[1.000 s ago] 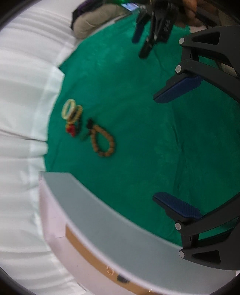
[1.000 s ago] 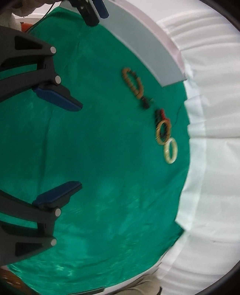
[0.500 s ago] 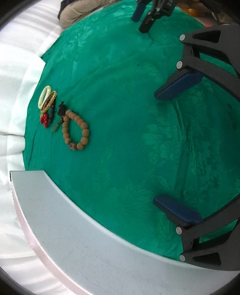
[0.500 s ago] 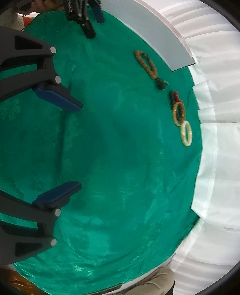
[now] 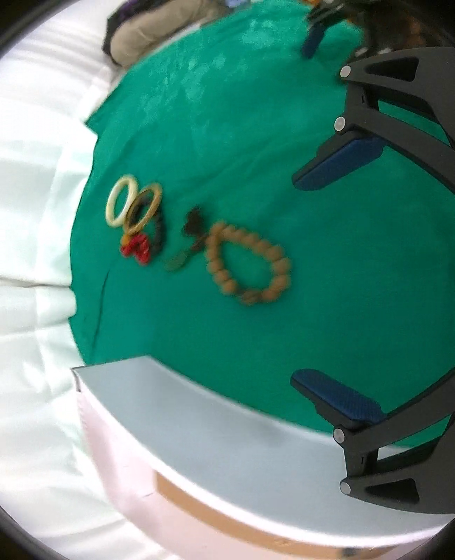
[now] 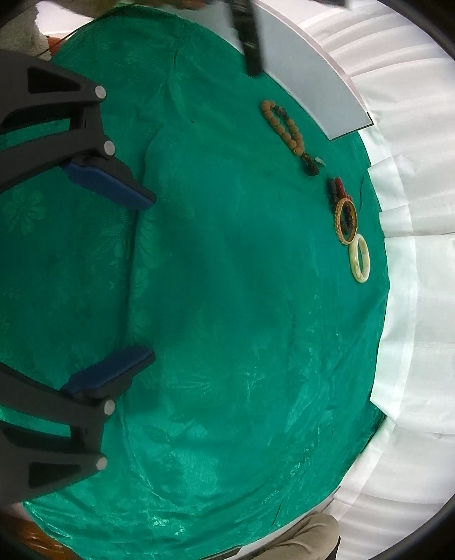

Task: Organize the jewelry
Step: 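Lower the left tool onto the wooden bead bracelet and grasp it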

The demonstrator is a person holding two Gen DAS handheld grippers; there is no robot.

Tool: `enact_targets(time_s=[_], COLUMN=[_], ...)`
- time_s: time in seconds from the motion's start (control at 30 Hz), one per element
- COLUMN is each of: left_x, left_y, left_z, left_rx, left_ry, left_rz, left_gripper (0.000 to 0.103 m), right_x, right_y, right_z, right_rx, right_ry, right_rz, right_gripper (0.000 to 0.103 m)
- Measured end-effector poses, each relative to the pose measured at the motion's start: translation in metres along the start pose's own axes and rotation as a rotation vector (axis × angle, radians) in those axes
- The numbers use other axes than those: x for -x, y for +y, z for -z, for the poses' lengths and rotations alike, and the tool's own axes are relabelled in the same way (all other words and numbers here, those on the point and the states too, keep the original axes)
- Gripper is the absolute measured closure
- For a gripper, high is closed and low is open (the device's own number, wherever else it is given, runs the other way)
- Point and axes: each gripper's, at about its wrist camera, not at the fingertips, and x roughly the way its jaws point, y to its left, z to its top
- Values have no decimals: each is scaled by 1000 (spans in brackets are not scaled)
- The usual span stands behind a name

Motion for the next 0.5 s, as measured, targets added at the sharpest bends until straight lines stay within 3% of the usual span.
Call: enact_targets(time_s=[0.1,0.2,0.27,0.4,0.5], left_x=[-22,-35,-40,-33,-24], left_y=[1,-1,-3,-7,-11], left_z=[-12,-16,-13,-5,6], left_rx=[-12,-24,-35,-37,-52], left_ry=[18,7,20,23,28], left_rz=[-54,-89,-93,-57,-46], left_gripper=[30,38,50,92,92], right_x=[2,4,6,5,5], right_y=[0,-1,0,1,2], right_z=[2,5,7,8,8], right_rx=[-3,-7,-3,7,9], right_ry=[-2,-2,-4,-7,-7], right_rz=[-6,-9,-9,-6,-4], right_gripper=[18,18,18,18,17])
